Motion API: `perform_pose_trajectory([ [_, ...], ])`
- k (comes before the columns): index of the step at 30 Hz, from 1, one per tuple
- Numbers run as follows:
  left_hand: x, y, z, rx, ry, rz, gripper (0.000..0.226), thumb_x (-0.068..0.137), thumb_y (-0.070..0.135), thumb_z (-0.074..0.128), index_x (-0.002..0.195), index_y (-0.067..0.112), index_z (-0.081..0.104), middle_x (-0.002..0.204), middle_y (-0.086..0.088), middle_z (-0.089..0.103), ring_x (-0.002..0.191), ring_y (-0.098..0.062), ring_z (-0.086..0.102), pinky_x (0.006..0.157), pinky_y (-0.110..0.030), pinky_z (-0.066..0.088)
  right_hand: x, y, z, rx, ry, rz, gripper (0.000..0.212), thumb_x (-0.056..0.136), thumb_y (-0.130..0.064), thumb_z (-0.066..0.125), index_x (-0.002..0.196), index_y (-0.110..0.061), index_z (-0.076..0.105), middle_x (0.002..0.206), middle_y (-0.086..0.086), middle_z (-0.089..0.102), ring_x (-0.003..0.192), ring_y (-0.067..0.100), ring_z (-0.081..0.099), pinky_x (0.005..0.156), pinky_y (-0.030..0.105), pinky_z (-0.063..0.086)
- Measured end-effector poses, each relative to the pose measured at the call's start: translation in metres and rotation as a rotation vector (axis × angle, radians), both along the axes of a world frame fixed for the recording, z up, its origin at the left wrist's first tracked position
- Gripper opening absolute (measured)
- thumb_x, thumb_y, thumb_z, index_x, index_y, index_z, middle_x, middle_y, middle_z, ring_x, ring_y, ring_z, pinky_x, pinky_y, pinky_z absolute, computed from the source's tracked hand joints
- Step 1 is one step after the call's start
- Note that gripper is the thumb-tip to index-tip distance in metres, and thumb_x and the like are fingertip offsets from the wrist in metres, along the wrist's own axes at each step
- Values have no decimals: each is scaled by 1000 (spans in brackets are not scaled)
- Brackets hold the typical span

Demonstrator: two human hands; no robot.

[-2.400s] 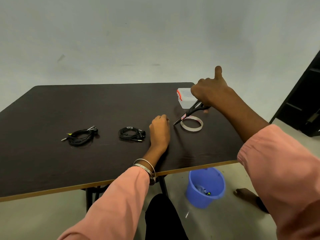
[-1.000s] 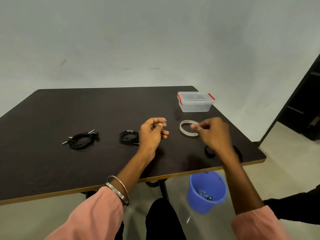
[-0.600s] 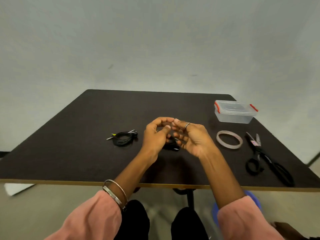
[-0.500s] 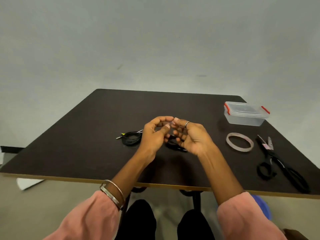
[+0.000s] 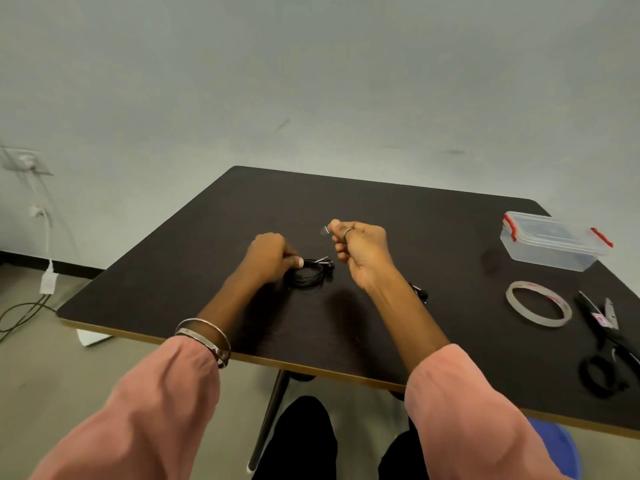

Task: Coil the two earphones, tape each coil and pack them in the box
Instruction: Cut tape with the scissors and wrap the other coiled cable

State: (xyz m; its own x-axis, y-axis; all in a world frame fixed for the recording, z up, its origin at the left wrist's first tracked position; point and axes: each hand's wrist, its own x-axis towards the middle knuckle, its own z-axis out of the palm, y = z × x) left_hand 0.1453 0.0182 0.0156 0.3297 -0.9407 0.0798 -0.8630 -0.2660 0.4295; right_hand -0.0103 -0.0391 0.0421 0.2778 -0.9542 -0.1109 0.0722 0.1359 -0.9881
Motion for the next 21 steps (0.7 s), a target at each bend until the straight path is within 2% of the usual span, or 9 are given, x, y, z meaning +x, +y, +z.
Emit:
perform_pose_trajectory([
  [2,-5,1,-2,-6,-71,-9,21,86,26,68,102,16,76,99,-9,74,91,-25,66,80,-35,53,6,0,-6,-23,45,21,8,89,-9,64,85,-4,69,65,2,55,51,8,43,44,18,36],
  [6,-10,3,-13,-144,-137,26,17,85,23,67,92,11,77,94,-11,67,86,-28,62,74,-40,53,16,3,-17,-61,79,46,8,90,-7,62,85,-5,69,67,2,56,54,8,43,46,19,36],
  [9,-8,3,-18,-149,-217,-7,20,87,24,61,91,9,74,97,-9,62,93,-29,57,77,-42,49,20,5,-21,-102,85,52,9,90,-8,62,89,-5,70,72,1,61,58,7,50,49,16,40],
  [11,-7,3,-21,-144,-192,-26,21,89,26,59,90,9,71,96,-7,65,94,-28,57,79,-42,48,21,5,-24,-144,97,35,9,90,-10,63,89,-7,71,76,2,64,62,7,54,54,17,43],
  [16,-11,8,-17,-217,208,-22,10,90,24,63,87,17,69,81,3,72,82,-14,67,82,-36,53,16,7,-28,-315,182,-2,12,91,-8,61,86,-13,71,82,0,69,76,10,64,68,23,53],
  [19,-18,13,-8,-240,483,-20,8,87,17,68,86,11,73,76,1,73,69,0,67,71,-19,51,12,11,-28,-450,255,-27,17,90,-5,61,83,-18,70,84,-2,70,82,11,66,76,29,58],
  [21,-24,16,-2,-287,706,12,8,84,10,69,87,4,75,75,-5,73,62,1,65,64,-14,47,8,12,-27,-525,270,-34,14,90,-7,61,83,-16,70,83,-1,70,81,10,66,76,30,58],
])
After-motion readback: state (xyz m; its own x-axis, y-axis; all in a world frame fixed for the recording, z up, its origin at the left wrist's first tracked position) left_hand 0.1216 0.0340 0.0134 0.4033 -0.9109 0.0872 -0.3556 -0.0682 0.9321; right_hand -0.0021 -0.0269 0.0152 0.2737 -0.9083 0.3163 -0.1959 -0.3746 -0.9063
